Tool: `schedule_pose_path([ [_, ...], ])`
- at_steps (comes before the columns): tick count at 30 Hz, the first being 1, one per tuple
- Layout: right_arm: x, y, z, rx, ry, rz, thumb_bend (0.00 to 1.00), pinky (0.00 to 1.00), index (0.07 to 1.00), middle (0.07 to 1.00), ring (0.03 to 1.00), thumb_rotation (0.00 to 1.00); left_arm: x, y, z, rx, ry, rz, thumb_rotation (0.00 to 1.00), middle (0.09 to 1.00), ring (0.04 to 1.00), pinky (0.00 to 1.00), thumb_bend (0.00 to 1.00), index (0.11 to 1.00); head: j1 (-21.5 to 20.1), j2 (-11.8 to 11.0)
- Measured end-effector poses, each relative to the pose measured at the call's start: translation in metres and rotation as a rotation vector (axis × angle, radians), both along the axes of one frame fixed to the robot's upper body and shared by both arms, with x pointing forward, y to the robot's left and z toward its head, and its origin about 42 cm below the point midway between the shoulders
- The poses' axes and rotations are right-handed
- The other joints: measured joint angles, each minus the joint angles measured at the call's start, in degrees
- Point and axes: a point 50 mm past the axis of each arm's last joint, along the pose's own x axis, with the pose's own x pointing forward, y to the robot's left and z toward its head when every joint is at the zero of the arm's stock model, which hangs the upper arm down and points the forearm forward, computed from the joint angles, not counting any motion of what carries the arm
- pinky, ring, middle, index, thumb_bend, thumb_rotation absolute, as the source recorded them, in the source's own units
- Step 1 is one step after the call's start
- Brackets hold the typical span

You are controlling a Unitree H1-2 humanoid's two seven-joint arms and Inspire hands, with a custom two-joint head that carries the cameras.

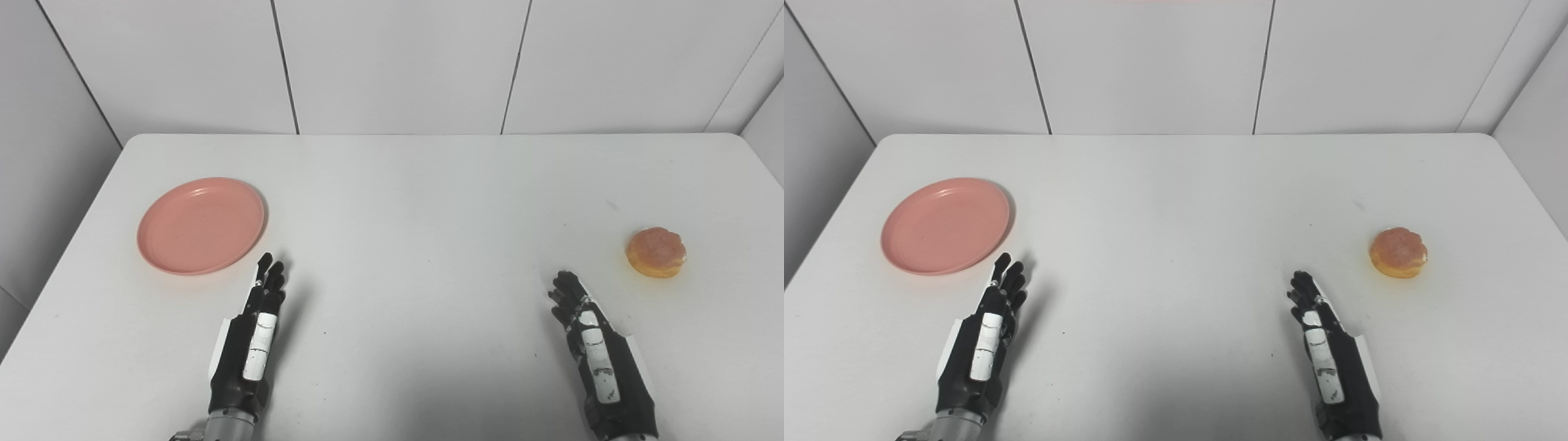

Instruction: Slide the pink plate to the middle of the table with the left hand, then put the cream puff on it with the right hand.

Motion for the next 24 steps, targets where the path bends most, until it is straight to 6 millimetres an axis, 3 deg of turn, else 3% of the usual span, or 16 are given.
schedule_pose_path([
  [24, 0.0, 0.0007, 0.0007, -0.001, 0.003, 0.003, 0.8, 0.95, 0.899, 0.934, 0.936, 0.92, 0.0, 0.0003, 0.0, 0.002, 0.0, -0.002, 0.9, 0.986, 1.0, 1.0, 0.86, 1.0, 0.0, 0.0],
])
